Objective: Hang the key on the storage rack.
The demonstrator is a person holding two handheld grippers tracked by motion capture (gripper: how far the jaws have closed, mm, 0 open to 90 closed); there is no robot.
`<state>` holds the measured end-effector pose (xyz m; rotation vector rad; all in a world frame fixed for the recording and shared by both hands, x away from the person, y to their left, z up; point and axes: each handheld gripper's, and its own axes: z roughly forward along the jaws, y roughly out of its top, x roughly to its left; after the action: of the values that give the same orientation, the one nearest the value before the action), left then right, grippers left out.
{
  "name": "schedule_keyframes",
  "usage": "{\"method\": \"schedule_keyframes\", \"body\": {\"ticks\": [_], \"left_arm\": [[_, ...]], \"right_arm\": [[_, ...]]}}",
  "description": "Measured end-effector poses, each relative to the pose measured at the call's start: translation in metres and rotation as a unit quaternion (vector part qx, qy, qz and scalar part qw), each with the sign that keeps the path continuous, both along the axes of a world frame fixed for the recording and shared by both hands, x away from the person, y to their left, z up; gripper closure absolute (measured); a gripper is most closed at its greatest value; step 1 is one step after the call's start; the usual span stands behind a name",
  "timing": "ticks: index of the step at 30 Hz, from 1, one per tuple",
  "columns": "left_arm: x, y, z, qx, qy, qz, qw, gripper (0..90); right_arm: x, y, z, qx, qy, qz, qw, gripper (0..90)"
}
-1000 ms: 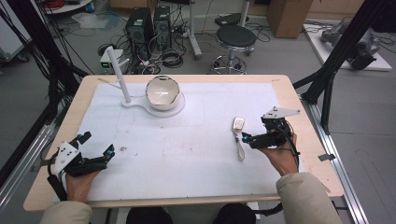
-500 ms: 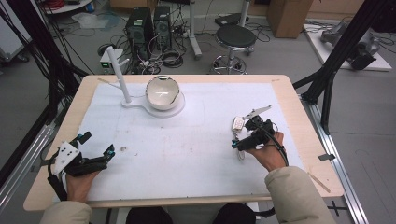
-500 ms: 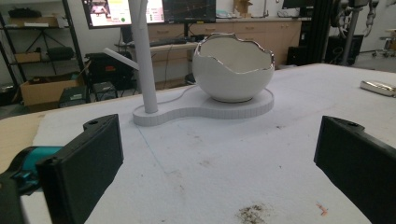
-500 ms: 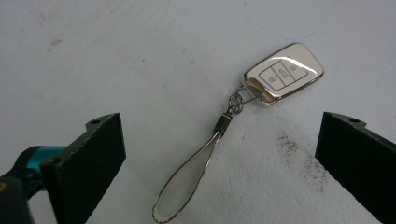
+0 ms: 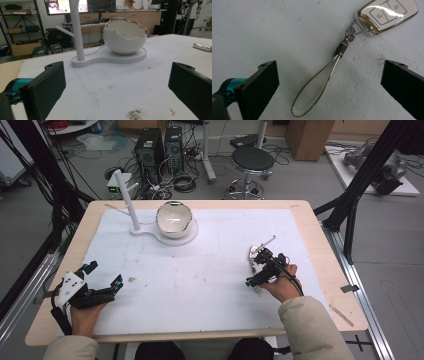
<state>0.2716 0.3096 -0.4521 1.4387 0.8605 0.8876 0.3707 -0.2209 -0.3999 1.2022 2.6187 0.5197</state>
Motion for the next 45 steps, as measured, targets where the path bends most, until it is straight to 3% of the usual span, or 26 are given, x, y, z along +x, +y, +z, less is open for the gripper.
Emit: {"method": "schedule_keyframes", "body": {"ticks": [8, 11, 17, 18, 35, 41, 45], "left_arm": [[0.0, 0.0, 0.0, 0.0, 0.0, 0.0, 1.0, 1.7], [0.0, 0.0, 0.0, 0.0, 0.0, 0.003, 1.0, 1.7], [0.0, 0.0, 0.0, -0.001, 0.0, 0.002, 1.0, 1.7], [0.0, -0.001, 0.0, -0.001, 0.0, 0.003, 1.0, 1.7], [0.0, -0.001, 0.0, 0.003, 0.0, 0.003, 1.0, 1.7], [0.001, -0.001, 0.0, 0.005, 0.001, 0.002, 1.0, 1.7], [0.0, -0.002, 0.0, 0.007, 0.001, 0.003, 1.0, 1.7]], "right_arm": [[0.004, -0.001, -0.006, -0.006, 0.024, -0.009, 0.9997, 6.1], [0.005, -0.002, -0.007, 0.002, 0.039, -0.014, 0.9992, 16.9], [0.006, -0.001, -0.01, 0.004, 0.058, -0.017, 0.9982, 26.9], [0.006, -0.001, -0.01, 0.006, 0.06, -0.013, 0.9981, 36.0], [0.005, -0.006, -0.008, -0.021, 0.067, -0.009, 0.9975, 86.1], [0.004, -0.003, -0.007, -0.041, 0.059, 0.008, 0.9974, 87.4], [0.003, -0.003, -0.005, -0.034, 0.052, 0.025, 0.9977, 87.4]]}}
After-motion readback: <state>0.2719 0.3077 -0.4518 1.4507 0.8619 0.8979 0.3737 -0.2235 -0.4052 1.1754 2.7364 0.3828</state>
